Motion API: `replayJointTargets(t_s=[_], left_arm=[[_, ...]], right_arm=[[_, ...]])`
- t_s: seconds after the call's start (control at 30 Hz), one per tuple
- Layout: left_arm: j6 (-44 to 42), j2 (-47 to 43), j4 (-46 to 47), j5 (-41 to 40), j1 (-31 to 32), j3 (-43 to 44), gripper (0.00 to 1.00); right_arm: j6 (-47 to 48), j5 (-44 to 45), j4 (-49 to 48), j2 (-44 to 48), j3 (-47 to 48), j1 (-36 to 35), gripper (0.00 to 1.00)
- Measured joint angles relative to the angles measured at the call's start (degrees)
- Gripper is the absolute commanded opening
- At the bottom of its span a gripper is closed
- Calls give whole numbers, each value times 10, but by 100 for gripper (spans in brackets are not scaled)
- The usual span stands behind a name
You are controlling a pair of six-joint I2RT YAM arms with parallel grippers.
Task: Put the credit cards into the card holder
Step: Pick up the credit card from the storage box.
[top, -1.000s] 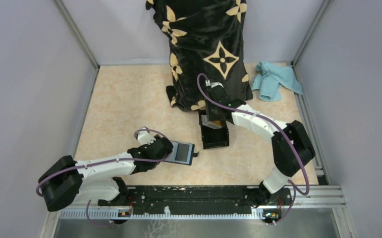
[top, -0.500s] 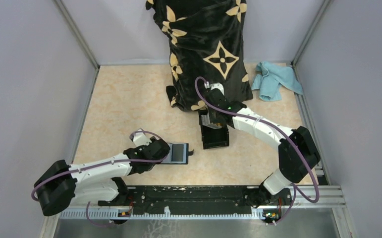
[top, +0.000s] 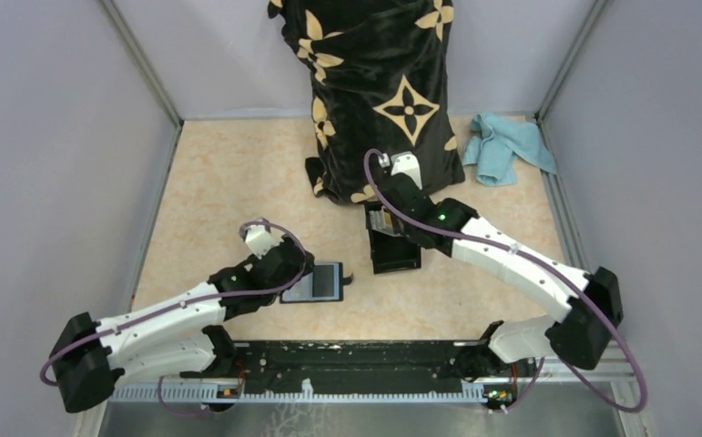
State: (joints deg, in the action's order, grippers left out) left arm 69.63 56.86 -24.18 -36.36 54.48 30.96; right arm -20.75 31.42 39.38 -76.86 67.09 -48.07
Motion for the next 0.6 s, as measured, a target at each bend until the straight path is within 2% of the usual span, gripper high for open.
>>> replayJointTargets(t_s=[0.13, 0.33, 0.6], left_arm=[[-83, -56, 81, 21, 0, -11, 77], [-248, -141, 285, 135, 0, -92, 85], [-385, -77, 404, 330, 0, -62, 87]], right_arm=[[-8, -37, 19, 69, 5, -14, 0], [-19, -143, 37, 147, 4, -15, 0], [-35, -309, 25, 209, -66, -16, 0]])
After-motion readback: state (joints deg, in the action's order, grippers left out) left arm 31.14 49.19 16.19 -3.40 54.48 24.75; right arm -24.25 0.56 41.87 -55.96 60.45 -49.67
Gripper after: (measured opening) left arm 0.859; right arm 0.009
